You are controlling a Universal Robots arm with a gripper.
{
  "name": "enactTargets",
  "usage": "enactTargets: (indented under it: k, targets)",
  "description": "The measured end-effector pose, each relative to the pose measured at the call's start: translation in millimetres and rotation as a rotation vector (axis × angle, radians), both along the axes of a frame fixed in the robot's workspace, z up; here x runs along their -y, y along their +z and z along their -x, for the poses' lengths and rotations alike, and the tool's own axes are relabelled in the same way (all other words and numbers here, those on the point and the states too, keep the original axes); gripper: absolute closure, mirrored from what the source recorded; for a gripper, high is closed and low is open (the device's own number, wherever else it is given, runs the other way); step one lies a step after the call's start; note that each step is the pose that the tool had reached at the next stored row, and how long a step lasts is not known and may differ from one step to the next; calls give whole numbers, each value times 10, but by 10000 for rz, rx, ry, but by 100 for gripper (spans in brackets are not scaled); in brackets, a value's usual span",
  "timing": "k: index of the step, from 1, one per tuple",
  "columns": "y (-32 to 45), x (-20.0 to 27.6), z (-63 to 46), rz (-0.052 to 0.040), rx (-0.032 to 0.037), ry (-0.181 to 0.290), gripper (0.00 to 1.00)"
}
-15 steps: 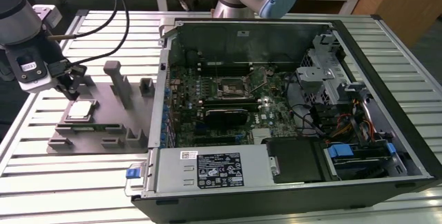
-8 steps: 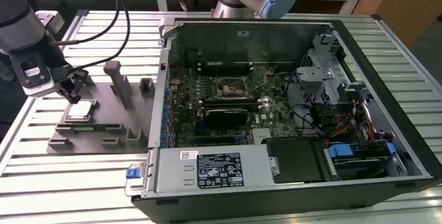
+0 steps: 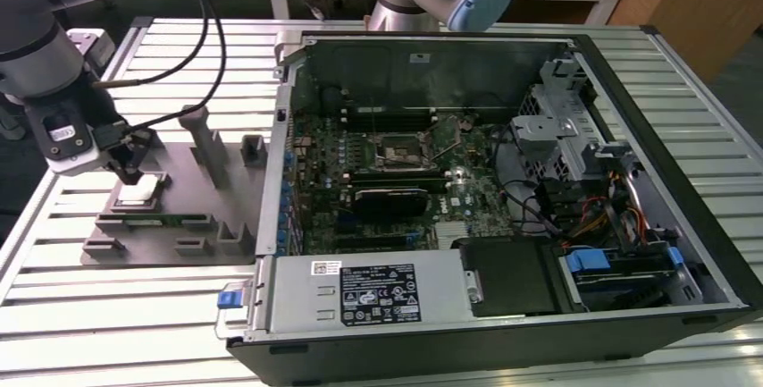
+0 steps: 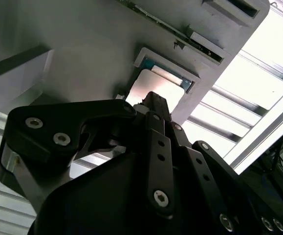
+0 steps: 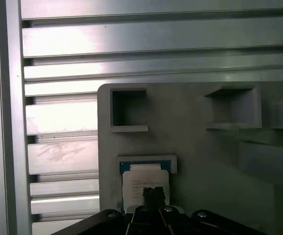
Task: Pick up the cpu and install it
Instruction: 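Pick up the cpu and move it towards the insertion slot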
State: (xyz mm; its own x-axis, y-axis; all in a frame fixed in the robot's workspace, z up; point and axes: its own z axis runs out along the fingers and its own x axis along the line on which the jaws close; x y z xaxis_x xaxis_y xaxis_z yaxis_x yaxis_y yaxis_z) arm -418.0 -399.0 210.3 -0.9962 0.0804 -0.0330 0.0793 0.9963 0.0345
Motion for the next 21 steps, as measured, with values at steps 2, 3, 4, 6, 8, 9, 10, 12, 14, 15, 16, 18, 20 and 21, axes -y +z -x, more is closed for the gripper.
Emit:
enactTargets:
  k: [2, 3, 4, 6, 8, 9, 10, 12, 14, 15, 16, 18, 20, 21]
  targets:
    - [-28, 0, 1, 1, 0, 1, 89]
    - [-40, 0, 1, 2, 0, 1, 89]
    - [-52, 0, 1, 3, 0, 1, 89]
    - [-65, 0, 2, 5, -1, 1, 89]
    - [-66, 0, 2, 6, -3, 1, 89]
    - [-71, 0, 3, 4, -1, 1, 89]
    - [-79, 0, 5, 4, 1, 0, 89]
    - [-100, 0, 15, 4, 0, 0, 89]
    - [-114, 0, 22, 3, 2, 1, 89]
    - [-114, 0, 22, 3, 1, 1, 89]
    - [-114, 0, 23, 4, 0, 1, 89]
    - [-114, 0, 24, 5, -1, 1, 89]
    - [-115, 0, 24, 4, 0, 1, 89]
    - [-115, 0, 24, 5, 0, 1, 89]
